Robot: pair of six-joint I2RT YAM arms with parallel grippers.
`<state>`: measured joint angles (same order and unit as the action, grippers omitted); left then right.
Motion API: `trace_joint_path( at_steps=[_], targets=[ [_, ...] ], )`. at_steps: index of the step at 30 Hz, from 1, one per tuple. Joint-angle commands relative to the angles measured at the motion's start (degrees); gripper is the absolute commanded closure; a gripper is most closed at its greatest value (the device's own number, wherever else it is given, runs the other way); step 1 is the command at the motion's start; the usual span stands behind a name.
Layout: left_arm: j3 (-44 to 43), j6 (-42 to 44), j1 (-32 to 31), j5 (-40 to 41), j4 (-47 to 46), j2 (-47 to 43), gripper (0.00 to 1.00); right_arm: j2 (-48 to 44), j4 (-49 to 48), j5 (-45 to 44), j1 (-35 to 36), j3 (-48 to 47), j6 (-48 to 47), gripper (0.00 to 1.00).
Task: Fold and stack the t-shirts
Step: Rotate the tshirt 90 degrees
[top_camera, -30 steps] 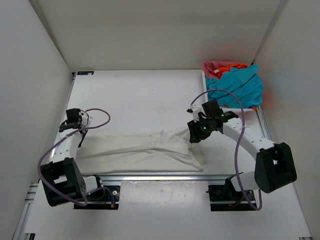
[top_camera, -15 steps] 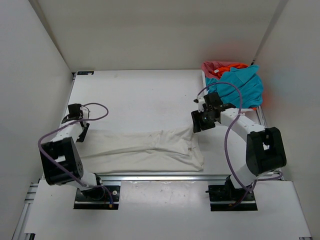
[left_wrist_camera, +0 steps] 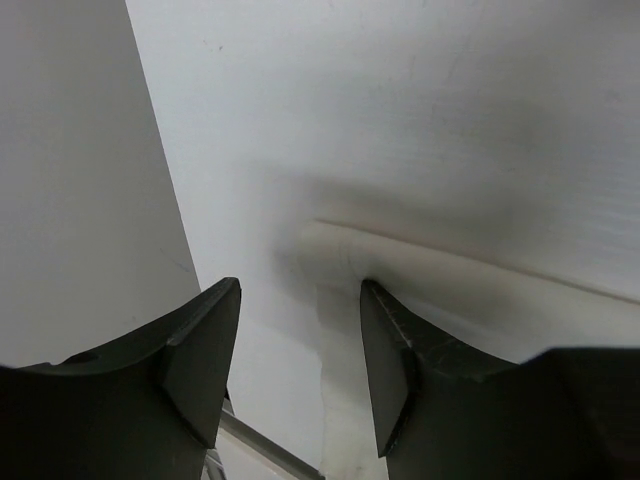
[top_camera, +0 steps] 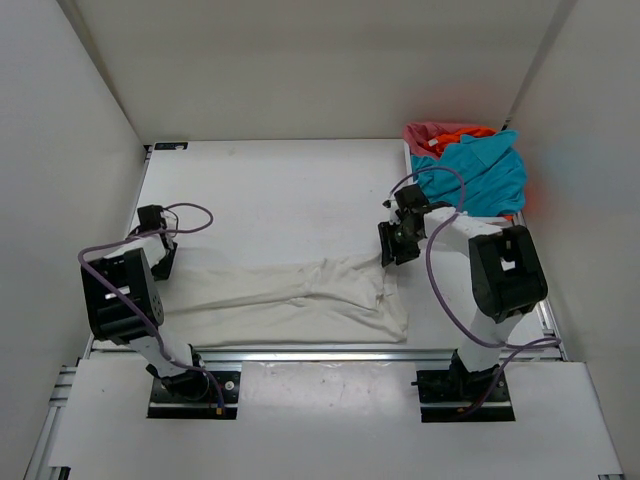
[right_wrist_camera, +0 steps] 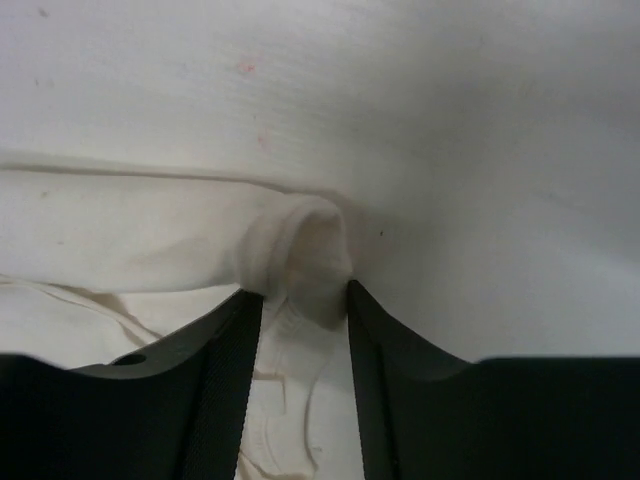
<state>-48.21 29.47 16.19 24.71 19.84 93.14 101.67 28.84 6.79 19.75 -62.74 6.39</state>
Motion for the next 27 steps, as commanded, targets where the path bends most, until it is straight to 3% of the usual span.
trace_joint_path(
  at_steps=[1, 4, 6, 10, 14, 15, 16, 17, 18, 19, 22, 27],
  targets=[
    [-1.9, -2.7, -0.6, 0.1, -0.8, 1.4, 0.39, 2.6, -0.1, -1.4, -0.3, -3.6, 1.3, 0.57],
    [-2.1, -4.2, 1.8, -0.7, 1.2, 1.3, 0.43, 5.0, -0.7, -0.3, 0.5, -6.0, 1.3, 0.87],
    [-2.3, -4.8, 3.9, -1.7, 2.9, 0.4, 0.43, 7.2, -0.6, 0.7, 1.2, -8.9, 1.3, 0.99],
    [-3.5, -4.3, 7.3, -1.9, 5.6, -0.8, 0.42, 12.8, -1.2, -0.4, 1.3, -17.7, 0.9, 1.00],
    [-4.3, -4.6, 8.9, -1.5, 7.7, -0.7, 0.40, 25.3, -0.7, -6.6, 1.7, -38.5, 0.4, 0.99],
    [-4.8, -4.7, 8.9, -1.2, 8.3, -0.3, 0.40, 29.6, 0.4, -8.7, 2.0, -45.9, 0.1, 0.93],
    [-5.4, -4.9, 8.2, -1.4, 8.9, -0.2, 0.39, 32.1, 1.8, -11.2, 2.8, -49.5, -0.7, 0.75],
    [-5.8, -5.6, 7.8, -1.5, 9.7, -0.1, 0.39, 35.8, 4.4, -12.7, 3.3, -56.5, -1.6, 0.65],
    [-6.4, -5.7, 6.9, -1.6, 10.3, 0.2, 0.39, 38.5, 5.9, -13.0, 4.4, -61.5, -1.2, 0.48],
    [-7.2, -6.0, 6.5, -1.9, 10.7, 0.1, 0.39, 39.0, 7.5, -14.3, 4.4, -62.7, -0.5, 0.38],
    [-9.4, -6.8, 5.4, -2.1, 11.6, 0.5, 0.38, 36.2, 4.7, -15.0, 5.0, -58.1, 0.3, 0.22],
    [-11.6, -8.4, 6.1, -5.5, 13.1, -0.2, 0.36, 27.8, 3.7, -16.1, 3.6, -47.0, -0.1, 0.17]
  ],
)
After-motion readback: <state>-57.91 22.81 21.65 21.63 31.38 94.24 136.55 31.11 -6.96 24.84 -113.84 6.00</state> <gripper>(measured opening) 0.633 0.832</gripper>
